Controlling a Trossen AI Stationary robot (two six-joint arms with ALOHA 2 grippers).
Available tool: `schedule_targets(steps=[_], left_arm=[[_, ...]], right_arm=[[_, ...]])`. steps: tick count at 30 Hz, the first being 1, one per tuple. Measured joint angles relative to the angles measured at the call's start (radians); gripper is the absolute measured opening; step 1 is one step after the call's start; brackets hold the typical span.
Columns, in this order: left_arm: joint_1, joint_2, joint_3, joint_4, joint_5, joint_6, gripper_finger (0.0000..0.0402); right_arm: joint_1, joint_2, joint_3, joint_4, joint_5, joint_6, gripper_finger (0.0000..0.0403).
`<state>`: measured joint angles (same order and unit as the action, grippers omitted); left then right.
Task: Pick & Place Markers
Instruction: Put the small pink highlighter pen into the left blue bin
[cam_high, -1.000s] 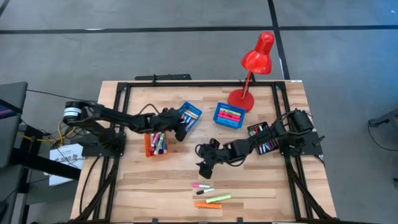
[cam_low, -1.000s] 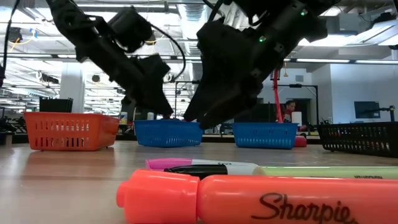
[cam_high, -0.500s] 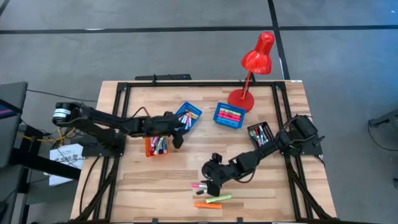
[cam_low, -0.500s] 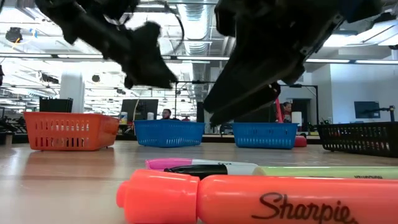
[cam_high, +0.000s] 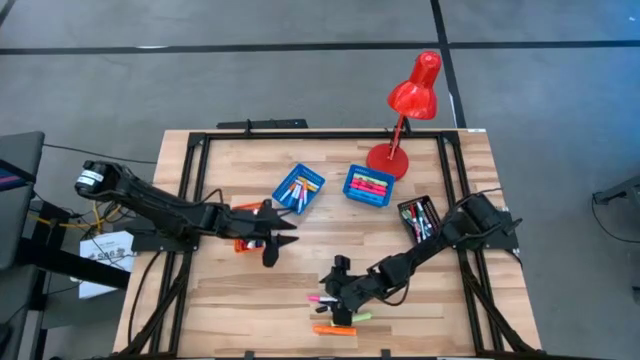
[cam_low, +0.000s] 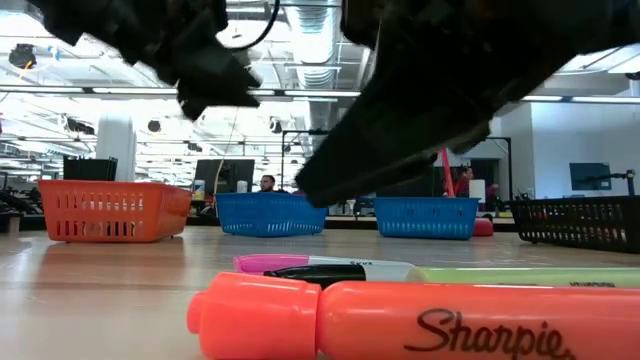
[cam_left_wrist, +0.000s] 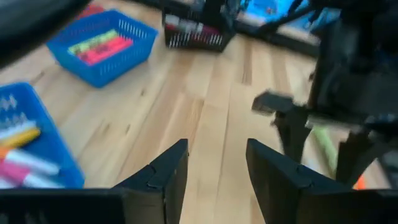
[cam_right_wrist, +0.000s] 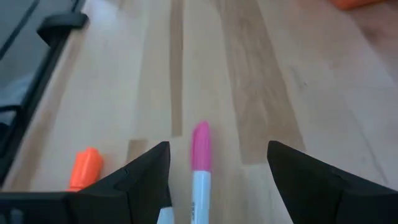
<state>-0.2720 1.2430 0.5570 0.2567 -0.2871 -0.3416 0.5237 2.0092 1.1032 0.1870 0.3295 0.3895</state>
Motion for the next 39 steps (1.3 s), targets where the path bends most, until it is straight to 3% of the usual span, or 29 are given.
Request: schedule_targets(steps=[16,20,30,34,39], left_arm=[[-0.007,0.001,-0.065,0.036,-0.027,-0.015,0.0159],[-0.007,0.001,-0.065,0.046,-0.027,-0.015,0.0159],[-0.007,0.001,-0.065,0.056,-0.027,-0.015,0.0159],[-0.007,0.001,-0.065,0.058,-0.026,-0.015,0.0159],[-0.007,0.001,-0.064,0.059,-0.026,-0.015,0.0159]], right_arm=[[-0.027,0.073,0.015,-0.023,-0.091,-0.017,0.0252],[-0.034,0.07,0.018,-0.062,-0.091,-0.023,0.0212],[-0.053,0.069,0.016,-0.092,-0.08,-0.031,0.0047],[-0.067,0.068,0.015,-0.073,-0.039,-0.031,0.0025],[-0.126,0.046,0.06,-0.119,0.07,-0.102,0.0041]])
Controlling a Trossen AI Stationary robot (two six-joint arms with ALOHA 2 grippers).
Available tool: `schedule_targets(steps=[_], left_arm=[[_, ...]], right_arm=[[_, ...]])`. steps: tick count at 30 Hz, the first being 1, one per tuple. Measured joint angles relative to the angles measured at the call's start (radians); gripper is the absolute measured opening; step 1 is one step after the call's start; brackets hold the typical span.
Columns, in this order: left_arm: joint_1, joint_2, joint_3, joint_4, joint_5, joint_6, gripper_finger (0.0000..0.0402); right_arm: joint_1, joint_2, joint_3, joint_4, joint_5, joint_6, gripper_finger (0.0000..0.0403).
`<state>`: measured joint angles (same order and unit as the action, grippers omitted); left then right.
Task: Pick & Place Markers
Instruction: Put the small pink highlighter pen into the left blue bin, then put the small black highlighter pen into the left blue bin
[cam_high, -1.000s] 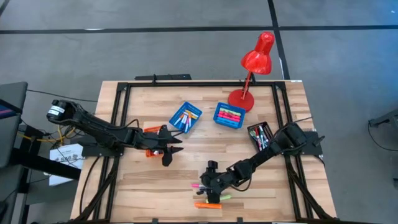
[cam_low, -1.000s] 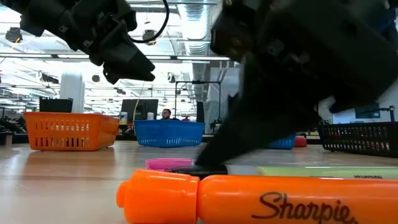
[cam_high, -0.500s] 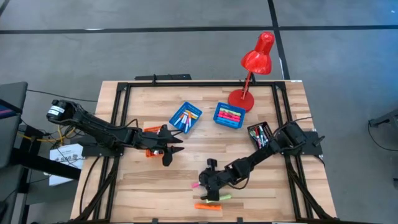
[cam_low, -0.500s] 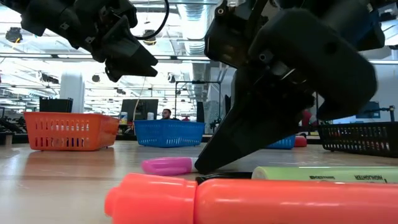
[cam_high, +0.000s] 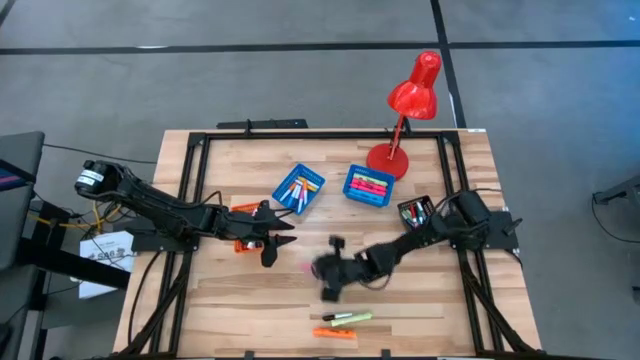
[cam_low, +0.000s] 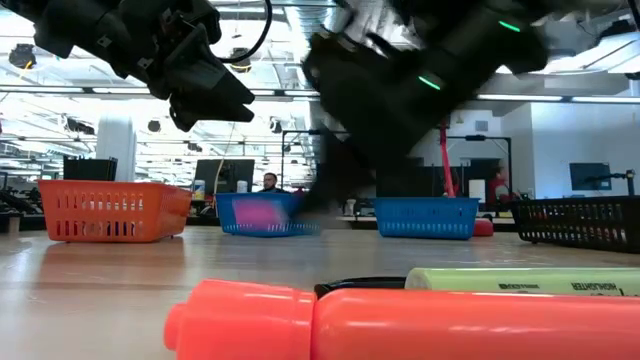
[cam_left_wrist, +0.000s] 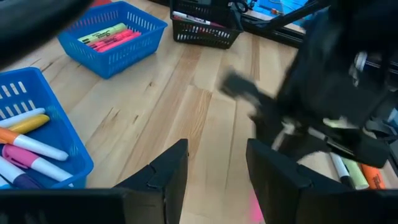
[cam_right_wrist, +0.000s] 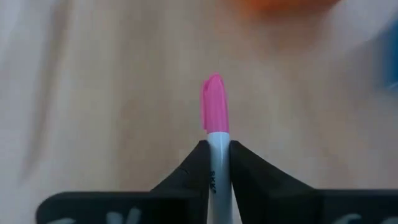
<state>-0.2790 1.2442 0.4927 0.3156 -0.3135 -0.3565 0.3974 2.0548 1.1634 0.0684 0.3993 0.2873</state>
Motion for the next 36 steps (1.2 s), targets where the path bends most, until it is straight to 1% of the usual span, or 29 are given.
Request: schedule_targets(steps=[4,6,8,10,14,16,18,21,24,29,33,36], left_arm=[[0.0,0.0,0.0,0.008,0.0,0.0,0.0159],[0.0,0.0,0.0,0.013,0.0,-0.001,0.0159],[0.0,0.0,0.001,0.018,0.0,-0.019,0.0159],[0.0,0.0,0.001,0.023,0.0,-0.031,0.0159],[-0.001,0.0,0.001,0.023,0.0,-0.034,0.0159],[-0.001,0.0,0.001,0.023,0.0,-0.034,0.0159],[-0.001,0.0,0.001,0.023,0.0,-0.034,0.0159],[-0.001,0.0,0.001,0.023,0.0,-0.032,0.0159],[-0.001,0.0,0.001,0.023,0.0,-0.018,0.0159],[-0.001,0.0,0.001,0.024,0.0,-0.018,0.0159],[-0.002,0.0,0.001,0.025,0.0,-0.018,0.0159],[-0.004,0.0,0.001,0.025,0.0,-0.023,0.0159]], right_arm=[[-0.087,-0.076,0.06,-0.04,0.193,-0.101,0.0046],[-0.147,-0.108,0.073,-0.053,0.252,-0.148,0.0038],[-0.223,-0.136,0.087,-0.036,0.262,-0.174,0.0029],[-0.301,-0.155,0.096,-0.027,0.216,-0.167,0.0026],[-0.434,-0.118,0.096,-0.035,0.035,-0.082,0.0037],[-0.469,-0.079,0.095,-0.032,0.001,-0.078,0.0039],[-0.49,-0.051,0.095,-0.019,-0.006,-0.067,0.0039],[-0.505,-0.039,0.094,0.017,-0.007,-0.045,0.0043],[-0.506,-0.043,0.094,0.043,-0.021,-0.073,0.0063],[-0.503,-0.045,0.095,0.077,-0.061,-0.085,0.0124],[-0.479,-0.049,0.095,0.046,-0.06,-0.079,0.0172],[-0.447,-0.093,0.097,-0.005,-0.062,-0.078,0.0195]])
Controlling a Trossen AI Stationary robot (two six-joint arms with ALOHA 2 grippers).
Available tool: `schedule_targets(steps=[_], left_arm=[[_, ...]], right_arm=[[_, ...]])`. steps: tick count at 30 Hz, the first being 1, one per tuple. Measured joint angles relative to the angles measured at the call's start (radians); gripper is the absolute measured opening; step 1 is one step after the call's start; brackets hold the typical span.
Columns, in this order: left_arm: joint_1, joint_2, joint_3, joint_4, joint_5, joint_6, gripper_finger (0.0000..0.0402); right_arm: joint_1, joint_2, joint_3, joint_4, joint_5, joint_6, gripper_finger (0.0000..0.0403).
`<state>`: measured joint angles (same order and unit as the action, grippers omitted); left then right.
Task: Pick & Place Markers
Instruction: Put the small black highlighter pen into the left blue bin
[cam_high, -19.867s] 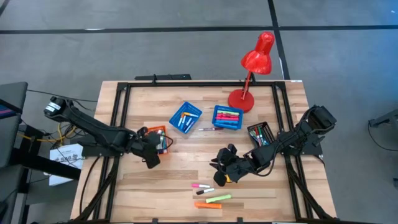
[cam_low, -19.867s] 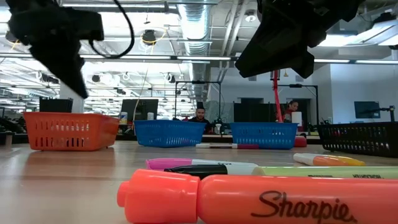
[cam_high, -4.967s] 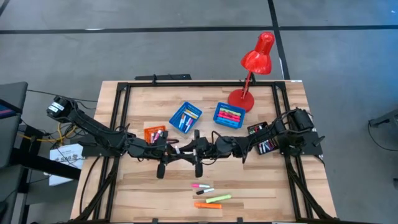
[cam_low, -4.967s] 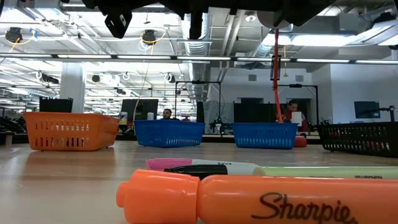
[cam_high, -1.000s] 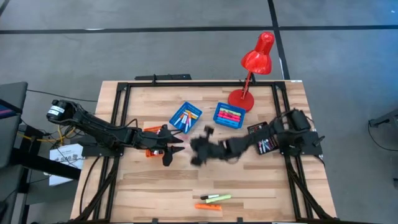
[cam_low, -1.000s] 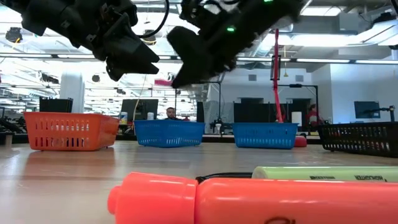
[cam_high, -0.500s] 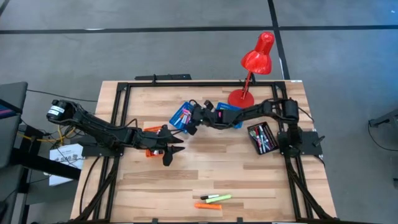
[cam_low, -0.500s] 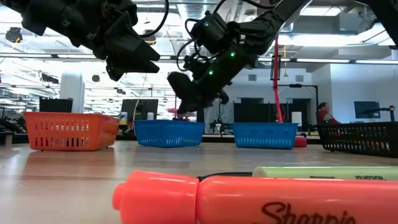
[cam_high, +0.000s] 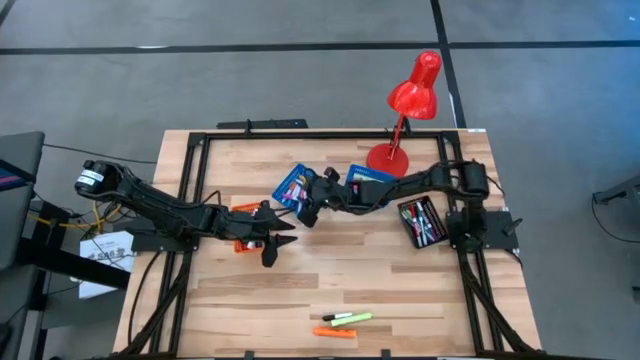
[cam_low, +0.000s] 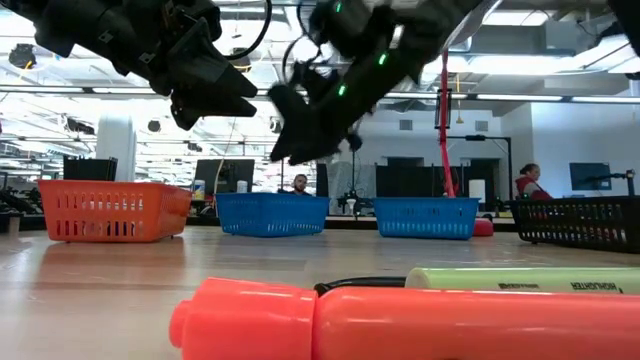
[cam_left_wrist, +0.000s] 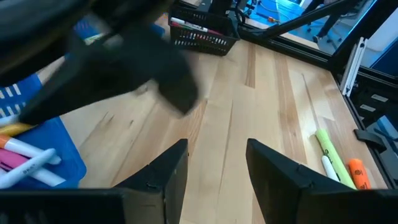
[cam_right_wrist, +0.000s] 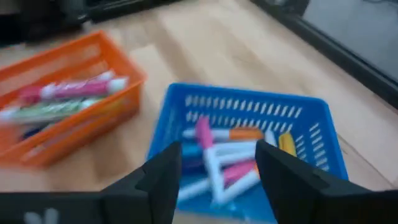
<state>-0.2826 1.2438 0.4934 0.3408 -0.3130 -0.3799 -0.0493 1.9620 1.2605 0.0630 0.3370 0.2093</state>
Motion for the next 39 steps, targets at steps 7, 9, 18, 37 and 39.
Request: schedule_targets(steps=[7,9,18,37,39], left_arm=[[-0.065,0.0,0.0,0.027,0.011,-0.041,0.0159],[-0.104,0.001,0.0,0.056,0.024,-0.052,0.0159],[-0.276,0.259,0.082,0.326,0.054,-0.013,0.0159],[-0.282,0.794,0.402,0.32,0.151,0.102,0.0159],[-0.282,0.823,0.416,0.321,0.153,0.114,0.0159]], right_arm=[[0.144,-0.221,-0.001,-0.368,-0.133,0.11,0.0204],[0.213,-0.278,0.0,-0.466,-0.164,0.165,0.0199],[0.559,-0.353,-0.001,-0.667,-0.159,0.256,0.0172],[0.755,-0.022,-0.002,-0.296,-0.374,0.236,0.0091],[0.735,0.008,-0.003,-0.265,-0.46,0.258,0.0082]])
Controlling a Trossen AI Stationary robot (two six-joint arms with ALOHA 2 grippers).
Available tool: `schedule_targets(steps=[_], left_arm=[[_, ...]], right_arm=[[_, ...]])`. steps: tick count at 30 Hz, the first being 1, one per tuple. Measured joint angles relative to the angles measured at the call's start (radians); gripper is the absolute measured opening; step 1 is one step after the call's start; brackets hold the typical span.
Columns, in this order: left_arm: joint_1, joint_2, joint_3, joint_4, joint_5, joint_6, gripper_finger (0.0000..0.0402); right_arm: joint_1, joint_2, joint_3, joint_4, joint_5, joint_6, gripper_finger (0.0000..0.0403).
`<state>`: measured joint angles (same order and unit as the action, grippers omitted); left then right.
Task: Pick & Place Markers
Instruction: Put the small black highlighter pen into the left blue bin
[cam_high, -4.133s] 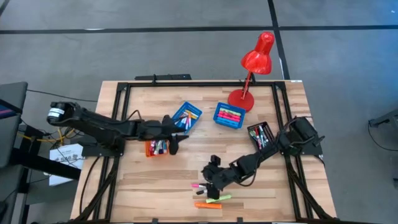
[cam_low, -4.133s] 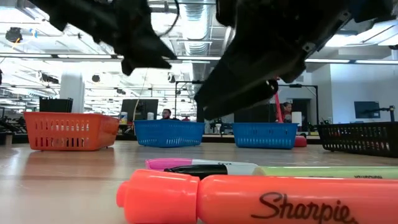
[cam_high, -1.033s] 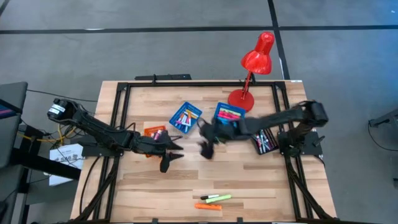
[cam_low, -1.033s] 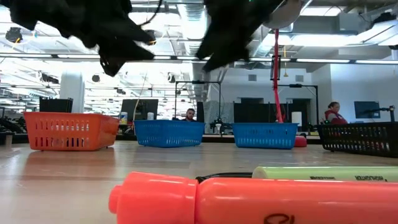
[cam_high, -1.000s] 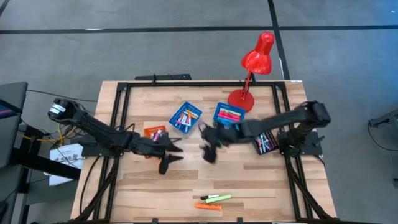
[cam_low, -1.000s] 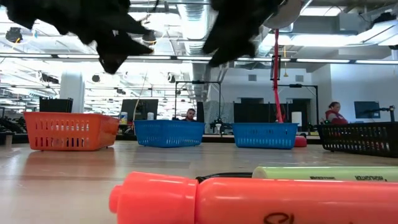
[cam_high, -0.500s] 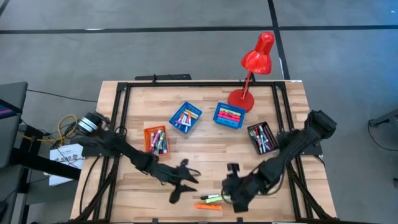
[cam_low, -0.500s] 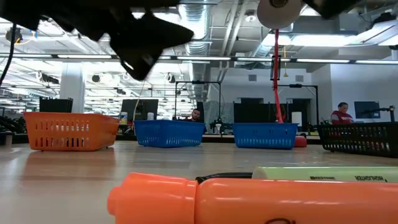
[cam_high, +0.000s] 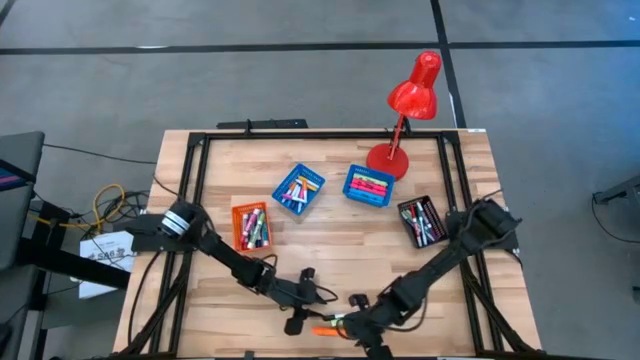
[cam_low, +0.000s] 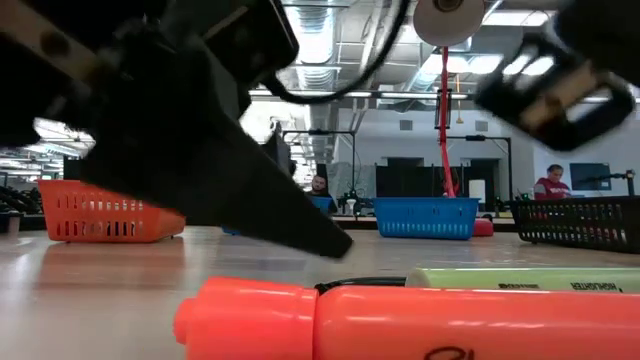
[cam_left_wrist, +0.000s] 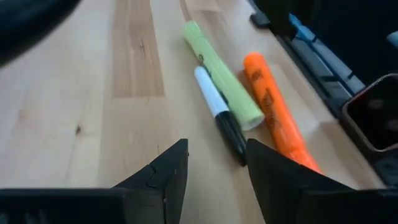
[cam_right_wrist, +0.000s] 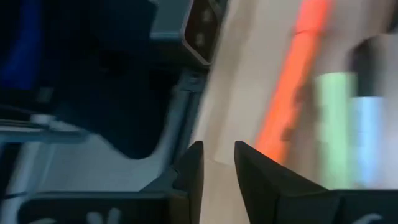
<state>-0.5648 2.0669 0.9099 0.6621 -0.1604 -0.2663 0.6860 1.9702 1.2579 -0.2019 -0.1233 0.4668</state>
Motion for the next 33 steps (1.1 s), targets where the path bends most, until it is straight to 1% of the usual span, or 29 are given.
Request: schedule_targets(steps=[3,7,14,17,21,28,33], left_arm=[[0.0,0.037,0.034,0.004,-0.001,0.001,0.0159],[-0.001,0.054,0.07,0.005,-0.001,0.034,0.0159],[-0.003,0.059,0.087,0.008,-0.003,0.051,0.0159],[-0.005,0.087,0.088,0.005,-0.003,0.052,0.0159],[-0.005,0.118,0.096,0.023,-0.007,0.054,0.0159],[0.0,0.114,0.095,0.012,-0.04,0.076,0.0159],[0.014,0.112,0.094,0.008,-0.049,0.068,0.0159]], right_arm=[[-0.026,0.032,0.0,0.022,-0.102,0.054,0.0068],[-0.043,0.046,0.0,0.033,-0.136,0.091,0.0046],[-0.044,0.046,0.001,0.066,-0.132,0.058,0.0003],[-0.055,0.046,0.001,0.052,-0.106,0.05,0.0006],[-0.071,0.046,0.001,0.053,-0.102,0.049,0.0006],[-0.078,0.047,0.001,0.044,-0.095,0.048,0.0003],[-0.078,0.047,0.001,0.034,-0.042,0.005,0.0002]])
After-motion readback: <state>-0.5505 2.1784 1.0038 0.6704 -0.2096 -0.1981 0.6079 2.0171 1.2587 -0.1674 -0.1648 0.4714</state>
